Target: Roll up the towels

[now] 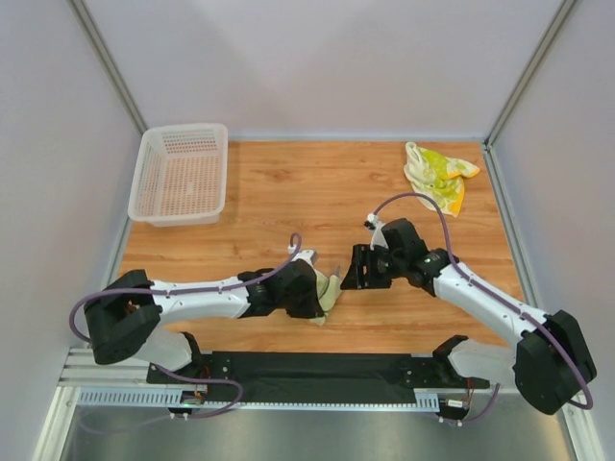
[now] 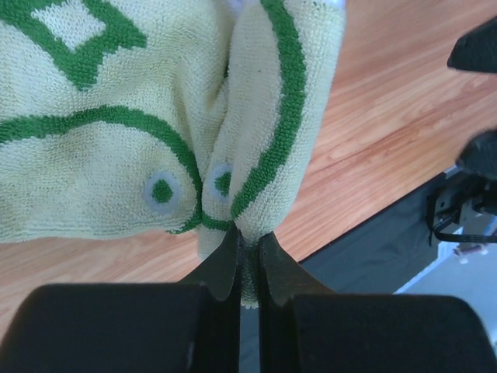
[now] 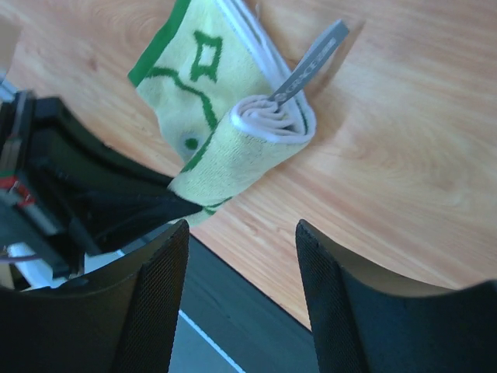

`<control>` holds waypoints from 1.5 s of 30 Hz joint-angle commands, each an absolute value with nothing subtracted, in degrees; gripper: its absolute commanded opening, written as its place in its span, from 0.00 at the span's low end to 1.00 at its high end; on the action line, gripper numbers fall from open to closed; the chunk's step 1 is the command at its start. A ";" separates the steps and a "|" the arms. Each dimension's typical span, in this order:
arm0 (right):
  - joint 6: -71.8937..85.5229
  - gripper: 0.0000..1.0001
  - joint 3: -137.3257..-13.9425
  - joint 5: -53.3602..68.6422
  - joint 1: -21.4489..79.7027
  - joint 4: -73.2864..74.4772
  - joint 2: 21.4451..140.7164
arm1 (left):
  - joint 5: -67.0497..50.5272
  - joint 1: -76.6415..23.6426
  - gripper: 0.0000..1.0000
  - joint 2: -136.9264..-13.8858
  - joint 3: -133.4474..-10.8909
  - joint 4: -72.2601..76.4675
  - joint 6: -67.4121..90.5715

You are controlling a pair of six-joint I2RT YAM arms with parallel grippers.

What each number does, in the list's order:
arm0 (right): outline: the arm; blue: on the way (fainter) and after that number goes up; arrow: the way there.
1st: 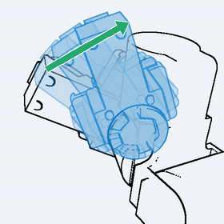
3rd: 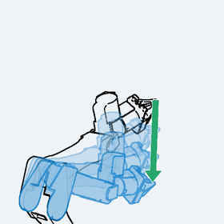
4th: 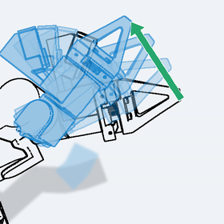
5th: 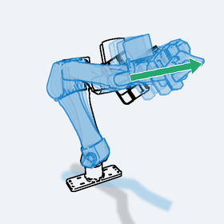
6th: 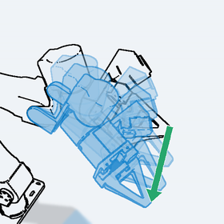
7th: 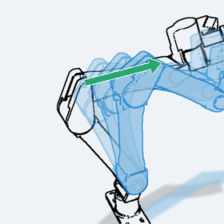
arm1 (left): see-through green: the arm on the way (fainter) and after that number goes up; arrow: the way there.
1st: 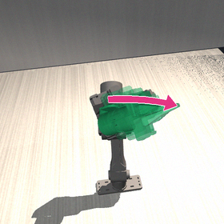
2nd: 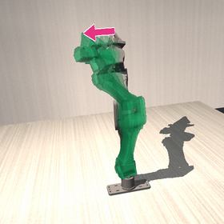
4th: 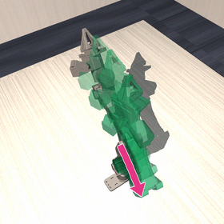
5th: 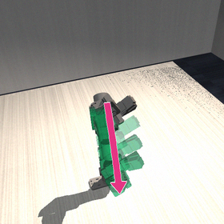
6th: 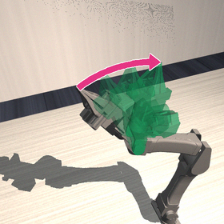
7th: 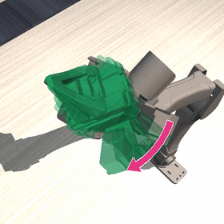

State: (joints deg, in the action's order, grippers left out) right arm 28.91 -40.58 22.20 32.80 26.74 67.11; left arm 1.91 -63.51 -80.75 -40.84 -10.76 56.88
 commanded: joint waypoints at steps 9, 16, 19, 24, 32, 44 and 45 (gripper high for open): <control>33.31 0.59 -33.75 33.92 32.52 13.54 67.32 | -14.40 -55.21 0.00 -85.50 -34.02 7.55 61.78; 34.98 0.59 -30.59 36.21 32.69 7.74 67.41 | -20.65 -52.30 0.01 -90.52 -34.10 11.69 62.75; 35.42 0.60 -29.36 36.47 32.61 5.63 66.97 | -21.80 -51.51 0.02 -91.58 -34.10 11.69 63.46; 36.47 0.60 -27.25 36.65 32.70 2.20 65.39 | -23.81 -50.01 0.02 -93.16 -33.93 11.16 63.90; 38.32 0.68 -23.91 36.21 32.70 -4.48 63.98 | -25.66 -48.43 0.02 -94.40 -33.93 11.08 63.55; 38.14 0.68 -24.52 33.40 32.70 -6.94 72.85 | -25.66 -46.94 0.05 -94.04 -34.37 8.09 62.49; 38.58 0.67 -24.43 32.70 32.61 -7.64 73.56 | -25.66 -46.76 0.05 -93.96 -34.28 8.00 62.58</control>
State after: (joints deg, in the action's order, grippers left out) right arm 37.95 -24.25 34.79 32.80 -4.40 71.48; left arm -27.75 -47.75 -93.25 -34.54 12.19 63.70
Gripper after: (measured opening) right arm 0.677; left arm 0.076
